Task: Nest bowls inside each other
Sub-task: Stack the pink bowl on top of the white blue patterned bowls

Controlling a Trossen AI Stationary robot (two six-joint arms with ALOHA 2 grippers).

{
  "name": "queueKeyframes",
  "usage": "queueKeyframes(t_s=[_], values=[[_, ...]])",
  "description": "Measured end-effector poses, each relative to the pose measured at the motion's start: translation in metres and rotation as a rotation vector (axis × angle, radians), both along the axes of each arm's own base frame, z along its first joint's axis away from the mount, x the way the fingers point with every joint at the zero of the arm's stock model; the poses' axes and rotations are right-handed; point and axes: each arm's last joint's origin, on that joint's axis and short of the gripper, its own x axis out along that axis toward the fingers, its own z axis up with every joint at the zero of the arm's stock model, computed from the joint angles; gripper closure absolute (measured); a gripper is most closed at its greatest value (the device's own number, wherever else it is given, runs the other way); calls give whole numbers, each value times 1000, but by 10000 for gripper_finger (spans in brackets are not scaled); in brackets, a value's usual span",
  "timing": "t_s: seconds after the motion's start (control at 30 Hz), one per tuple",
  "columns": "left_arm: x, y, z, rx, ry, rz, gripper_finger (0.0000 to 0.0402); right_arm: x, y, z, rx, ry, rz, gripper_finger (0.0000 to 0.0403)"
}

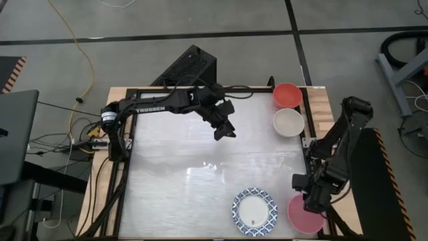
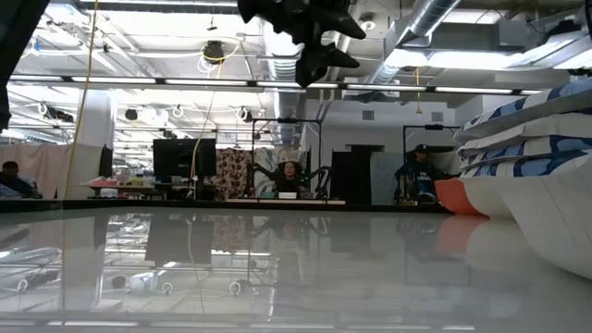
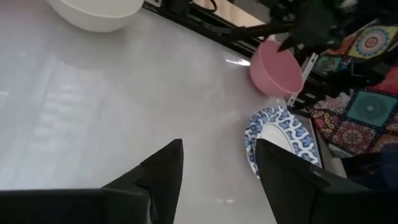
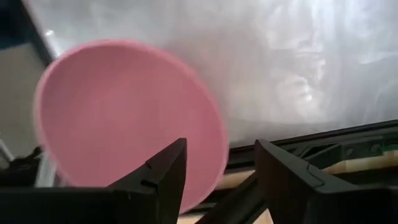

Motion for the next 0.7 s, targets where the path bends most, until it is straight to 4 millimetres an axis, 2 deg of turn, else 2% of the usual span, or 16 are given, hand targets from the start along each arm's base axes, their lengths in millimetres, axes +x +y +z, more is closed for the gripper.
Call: queueKeyframes(t_s=[0.2, 0.33, 0.7], values=[[1, -8, -1, -2, 9, -22, 213, 1, -6, -13, -33, 16, -16, 195], [2, -13, -1, 13, 7, -37, 213, 4, -3, -24, 11, -11, 2, 195], [5, -23, -2, 211, 0, 10, 213, 4, -1, -43, 70, -7, 12, 195]])
